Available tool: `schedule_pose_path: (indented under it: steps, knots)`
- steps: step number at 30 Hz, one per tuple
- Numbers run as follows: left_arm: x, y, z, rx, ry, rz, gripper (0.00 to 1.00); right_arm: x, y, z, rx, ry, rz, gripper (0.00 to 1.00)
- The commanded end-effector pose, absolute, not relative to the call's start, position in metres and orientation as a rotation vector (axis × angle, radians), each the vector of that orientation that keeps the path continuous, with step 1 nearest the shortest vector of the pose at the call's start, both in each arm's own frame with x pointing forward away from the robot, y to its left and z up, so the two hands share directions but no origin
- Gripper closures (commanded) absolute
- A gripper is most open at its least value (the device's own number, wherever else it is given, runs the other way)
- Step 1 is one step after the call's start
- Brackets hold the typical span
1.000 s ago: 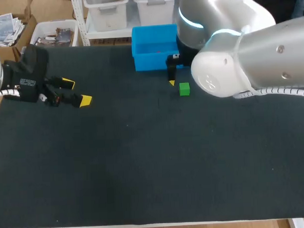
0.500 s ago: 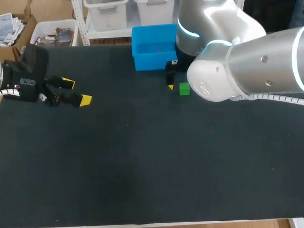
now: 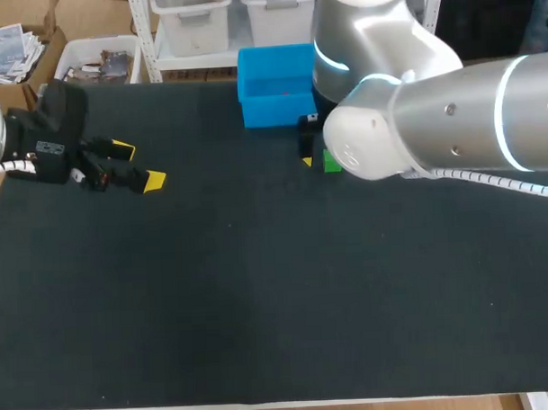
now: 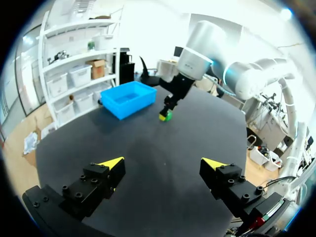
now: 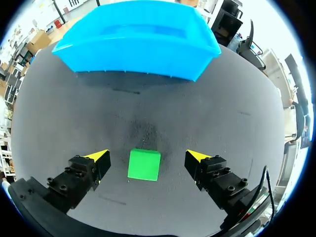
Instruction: Use the left arm to pick the red cube and place it into the blue plastic box first, then use the right arm to grasp the green cube and put it into the same blue plastic box after the first action is fully finished.
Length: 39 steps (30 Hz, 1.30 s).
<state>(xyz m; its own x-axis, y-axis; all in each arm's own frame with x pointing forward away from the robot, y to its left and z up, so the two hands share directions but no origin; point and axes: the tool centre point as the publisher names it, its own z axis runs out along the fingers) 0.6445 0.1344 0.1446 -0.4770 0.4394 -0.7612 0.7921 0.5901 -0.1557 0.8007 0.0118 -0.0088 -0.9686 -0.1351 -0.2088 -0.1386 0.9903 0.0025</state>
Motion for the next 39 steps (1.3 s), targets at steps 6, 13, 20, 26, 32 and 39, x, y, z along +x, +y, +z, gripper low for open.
schedule_pose_path:
  steps: [6, 13, 20, 26, 32, 39]
  knots:
    - [0.643, 0.136, 0.142, 0.969, 2.115, -0.663, 0.0, 0.804, 0.015, -0.016, -0.207, 2.943, 0.015, 1.0]
    - [0.643, 0.136, 0.142, 0.969, 2.115, -0.663, 0.0, 0.802, 0.013, -0.017, -0.197, 2.954, 0.019, 1.0]
    - [0.643, 0.136, 0.142, 0.969, 2.115, -0.663, 0.0, 0.8, 0.011, -0.002, -0.193, 2.929, 0.012, 1.0]
    - [0.643, 0.136, 0.142, 0.969, 2.115, -0.663, 0.0, 0.8, 0.006, 0.027, -0.169, 2.898, 0.024, 1.0]
    - [0.643, 0.136, 0.142, 0.969, 2.115, -0.663, 0.0, 0.804, -0.003, 0.08, -0.151, 2.818, 0.049, 1.0]
    - [0.643, 0.136, 0.142, 0.969, 2.115, -0.663, 0.0, 0.807, -0.007, 0.124, -0.136, 2.73, 0.08, 1.0]
